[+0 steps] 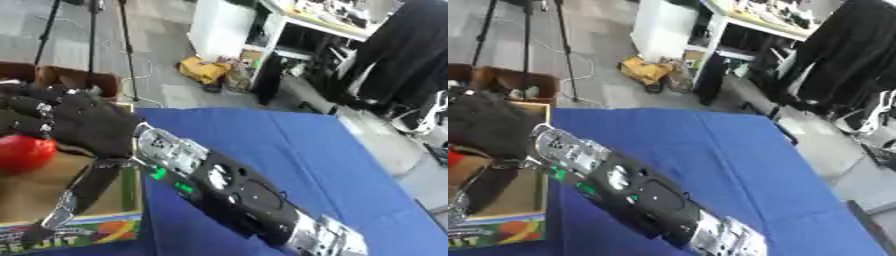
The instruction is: Pick up objects on the table and place them in the box.
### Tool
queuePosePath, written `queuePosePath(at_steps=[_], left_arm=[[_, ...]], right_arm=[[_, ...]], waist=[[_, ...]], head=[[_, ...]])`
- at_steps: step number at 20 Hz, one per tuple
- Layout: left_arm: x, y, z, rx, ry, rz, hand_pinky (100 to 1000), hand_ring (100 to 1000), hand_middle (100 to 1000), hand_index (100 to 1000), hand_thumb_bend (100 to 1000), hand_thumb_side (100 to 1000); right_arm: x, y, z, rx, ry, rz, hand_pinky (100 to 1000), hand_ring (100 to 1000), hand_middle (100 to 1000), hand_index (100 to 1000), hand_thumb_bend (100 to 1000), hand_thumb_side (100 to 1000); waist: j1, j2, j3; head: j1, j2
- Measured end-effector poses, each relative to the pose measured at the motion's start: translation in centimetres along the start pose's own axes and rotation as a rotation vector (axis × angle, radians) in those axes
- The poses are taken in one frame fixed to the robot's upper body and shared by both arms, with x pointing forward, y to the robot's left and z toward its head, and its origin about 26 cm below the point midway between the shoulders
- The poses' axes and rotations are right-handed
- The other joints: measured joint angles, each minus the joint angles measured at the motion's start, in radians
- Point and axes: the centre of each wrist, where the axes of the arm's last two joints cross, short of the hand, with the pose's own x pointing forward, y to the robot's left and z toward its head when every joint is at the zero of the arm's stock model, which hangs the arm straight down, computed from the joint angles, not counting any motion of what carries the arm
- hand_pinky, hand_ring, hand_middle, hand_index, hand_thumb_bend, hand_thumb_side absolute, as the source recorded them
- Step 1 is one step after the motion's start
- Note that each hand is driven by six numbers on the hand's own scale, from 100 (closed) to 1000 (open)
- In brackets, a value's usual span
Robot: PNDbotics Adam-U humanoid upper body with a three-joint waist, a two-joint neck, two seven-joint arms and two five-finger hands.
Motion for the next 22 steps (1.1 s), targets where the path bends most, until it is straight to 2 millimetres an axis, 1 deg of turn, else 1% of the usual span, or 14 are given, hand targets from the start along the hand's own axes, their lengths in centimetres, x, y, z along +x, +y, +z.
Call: queuePosePath(at_steps=[9, 13, 22], left_arm=[[-0.1, 0.1, 0.2, -0.001, 0.0, -0.003, 158, 145, 552, 283, 100, 813], [-0.1, 0.1, 0.2, 0.001, -0.001, -0.004, 159, 145, 552, 283, 100, 814], [-0.2, 0.3, 0.4, 0.007, 0.002, -0.009, 159, 145, 551, 283, 100, 812]], right_arm=[[0.0, -0.1, 0.3, -0.025, 0.03, -0.014, 655, 937, 866, 784, 854, 1000], [-0.3, -1.1, 0.6, -0.069, 0.046, -0.029, 656, 933, 866, 785, 840, 1000], [0.2, -3.5, 1.8, -0.179, 0.08, -0.069, 646, 920, 858, 792, 804, 1000]], waist=[[0.004, 0.002, -0.007], [0.011, 0.002, -0.016], [0.029, -0.004, -0.042]], head=[[0.0, 0.0], [0.0, 0.0], [-0.001, 0.003]])
